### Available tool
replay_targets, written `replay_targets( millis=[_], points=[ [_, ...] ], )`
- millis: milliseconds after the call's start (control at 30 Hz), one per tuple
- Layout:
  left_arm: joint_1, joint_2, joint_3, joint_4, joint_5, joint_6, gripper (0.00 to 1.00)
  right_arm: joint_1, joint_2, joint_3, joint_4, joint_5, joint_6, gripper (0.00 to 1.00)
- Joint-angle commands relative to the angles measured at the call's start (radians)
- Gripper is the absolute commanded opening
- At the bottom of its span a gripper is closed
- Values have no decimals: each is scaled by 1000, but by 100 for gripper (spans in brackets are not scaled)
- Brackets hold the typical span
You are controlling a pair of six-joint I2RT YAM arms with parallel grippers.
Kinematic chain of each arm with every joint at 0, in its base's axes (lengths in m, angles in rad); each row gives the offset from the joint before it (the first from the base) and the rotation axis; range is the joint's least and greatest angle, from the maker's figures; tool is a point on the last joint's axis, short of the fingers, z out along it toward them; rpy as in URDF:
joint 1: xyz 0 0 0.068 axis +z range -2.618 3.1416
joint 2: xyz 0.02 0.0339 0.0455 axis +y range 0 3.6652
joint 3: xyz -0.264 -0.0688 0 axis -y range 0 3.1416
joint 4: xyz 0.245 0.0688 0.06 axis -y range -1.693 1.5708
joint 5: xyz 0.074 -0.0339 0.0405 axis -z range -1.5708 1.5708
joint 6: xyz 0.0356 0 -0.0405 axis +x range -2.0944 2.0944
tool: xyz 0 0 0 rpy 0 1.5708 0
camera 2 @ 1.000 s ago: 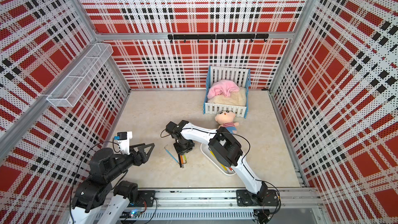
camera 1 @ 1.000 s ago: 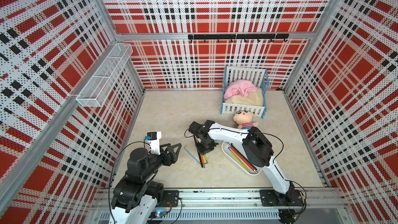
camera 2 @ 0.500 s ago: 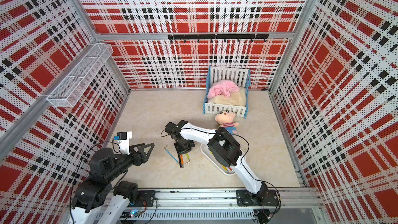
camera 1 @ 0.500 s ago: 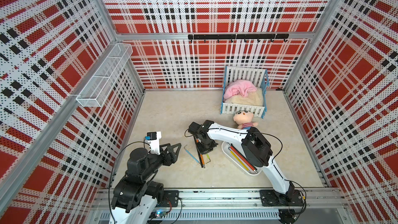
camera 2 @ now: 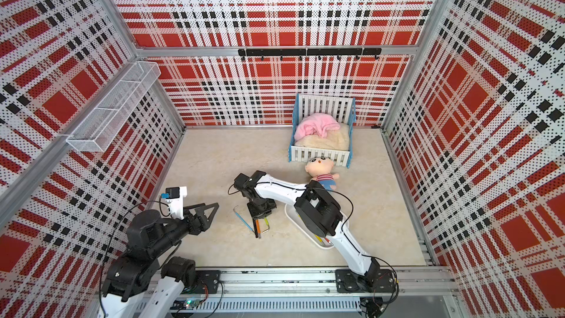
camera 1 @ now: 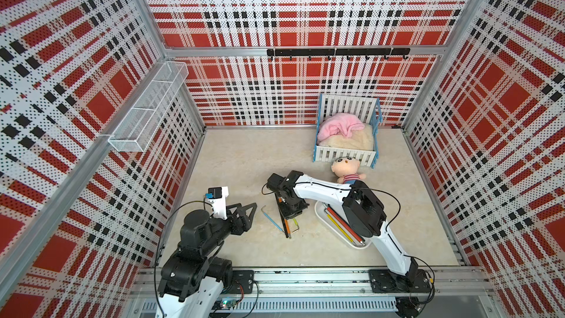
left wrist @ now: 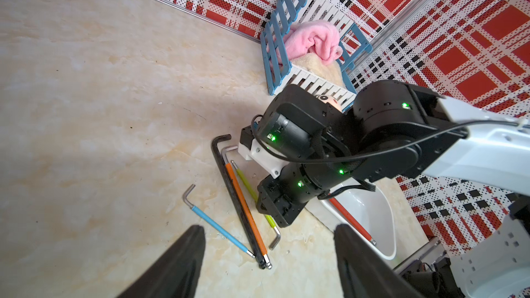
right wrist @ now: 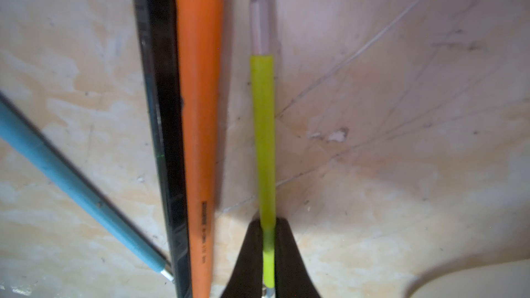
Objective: Put the hex key on the desktop into the storage box
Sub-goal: Pick up the Allen key from the center of the board.
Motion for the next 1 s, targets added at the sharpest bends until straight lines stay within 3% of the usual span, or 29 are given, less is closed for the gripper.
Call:
replay_targets(
  millis=[0,700,967],
  points=[
    [8,6,-8,10,15,21,76,-7,-1,21,-34,56,12,0],
    [15,8,-8,10,22,26,76,-43,-133,69,-88,78,-26,0],
    [17,12,-8,10,27,30,76,-81,-266,-21,-43,87,-93,0]
  ],
)
